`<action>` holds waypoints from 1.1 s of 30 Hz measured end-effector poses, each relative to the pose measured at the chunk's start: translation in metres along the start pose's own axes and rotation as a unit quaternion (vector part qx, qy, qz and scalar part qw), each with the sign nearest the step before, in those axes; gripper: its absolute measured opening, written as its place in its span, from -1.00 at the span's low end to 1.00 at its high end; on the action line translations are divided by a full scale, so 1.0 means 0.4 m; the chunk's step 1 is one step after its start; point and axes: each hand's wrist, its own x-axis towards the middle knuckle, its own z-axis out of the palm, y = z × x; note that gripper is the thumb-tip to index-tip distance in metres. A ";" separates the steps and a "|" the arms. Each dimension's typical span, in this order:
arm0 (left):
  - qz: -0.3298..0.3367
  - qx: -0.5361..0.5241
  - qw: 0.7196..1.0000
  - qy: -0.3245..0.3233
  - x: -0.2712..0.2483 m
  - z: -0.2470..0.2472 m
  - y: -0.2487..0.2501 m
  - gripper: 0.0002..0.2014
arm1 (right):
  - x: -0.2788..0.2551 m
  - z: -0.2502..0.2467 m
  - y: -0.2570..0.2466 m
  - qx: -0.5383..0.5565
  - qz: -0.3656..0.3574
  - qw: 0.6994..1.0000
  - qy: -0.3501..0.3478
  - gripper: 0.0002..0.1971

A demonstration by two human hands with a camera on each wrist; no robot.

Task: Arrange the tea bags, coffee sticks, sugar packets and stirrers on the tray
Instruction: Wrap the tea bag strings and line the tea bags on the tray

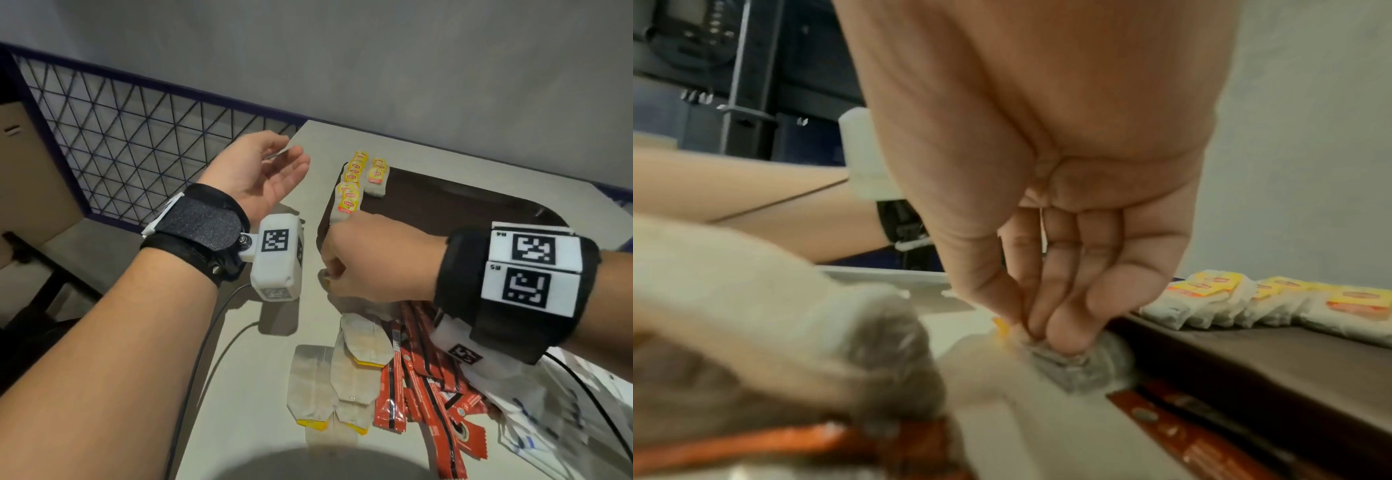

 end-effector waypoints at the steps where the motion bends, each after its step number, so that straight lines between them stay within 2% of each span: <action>1: -0.002 0.006 1.000 -0.001 0.001 0.000 -0.001 -0.85 | -0.002 -0.012 0.011 0.043 -0.001 0.999 -0.003 -0.77; 3: -0.025 0.039 0.999 -0.026 0.001 0.000 -0.003 -0.83 | -0.011 -0.043 0.041 0.178 0.012 0.984 -0.003 -0.85; 4: -0.046 0.066 0.995 -0.050 -0.001 0.002 -0.002 -0.81 | -0.018 -0.059 0.057 0.260 0.022 0.965 0.002 -0.86; 8: -0.114 0.147 0.970 -0.159 -0.020 0.014 -0.004 -0.60 | -0.064 -0.101 0.115 0.510 0.041 0.856 0.073 -0.90; 10: -0.131 0.173 0.952 -0.215 -0.031 0.020 -0.015 -0.52 | -0.080 -0.104 0.139 0.586 0.048 0.804 0.093 -0.85; 11: -0.135 0.191 0.943 -0.238 -0.034 0.021 -0.022 -0.50 | -0.084 -0.102 0.149 0.607 0.053 0.787 0.099 -0.83; 13: -0.124 0.227 0.929 -0.266 -0.035 0.023 -0.035 -0.51 | -0.087 -0.095 0.164 0.622 0.067 0.772 0.110 -0.82; 17: -0.051 0.274 0.918 -0.282 -0.033 0.034 -0.046 -0.68 | -0.087 -0.083 0.179 0.628 0.077 0.766 0.117 -0.81; 20: -0.020 0.282 0.921 -0.267 -0.036 0.041 -0.049 -0.80 | -0.087 -0.086 0.184 0.623 0.083 0.770 0.114 -0.81; 22: -0.007 0.284 0.925 -0.254 -0.035 0.044 -0.051 -0.81 | -0.085 -0.092 0.189 0.619 0.087 0.773 0.109 -0.81; 24: 0.000 0.289 0.926 -0.242 -0.034 0.044 -0.053 -0.78 | -0.082 -0.099 0.196 0.620 0.088 0.773 0.106 -0.71; 28: 0.003 0.299 0.926 -0.230 -0.039 0.051 -0.058 -0.75 | -0.073 -0.116 0.186 0.531 0.073 0.836 0.117 -0.89; 31: -0.006 0.276 0.939 -0.205 -0.039 0.053 -0.058 -0.80 | -0.053 -0.145 0.204 0.485 0.088 0.862 0.122 -0.74; 33: -0.010 0.253 0.952 -0.172 -0.035 0.051 -0.054 -0.81 | -0.030 -0.169 0.242 0.447 0.116 0.878 0.125 -0.77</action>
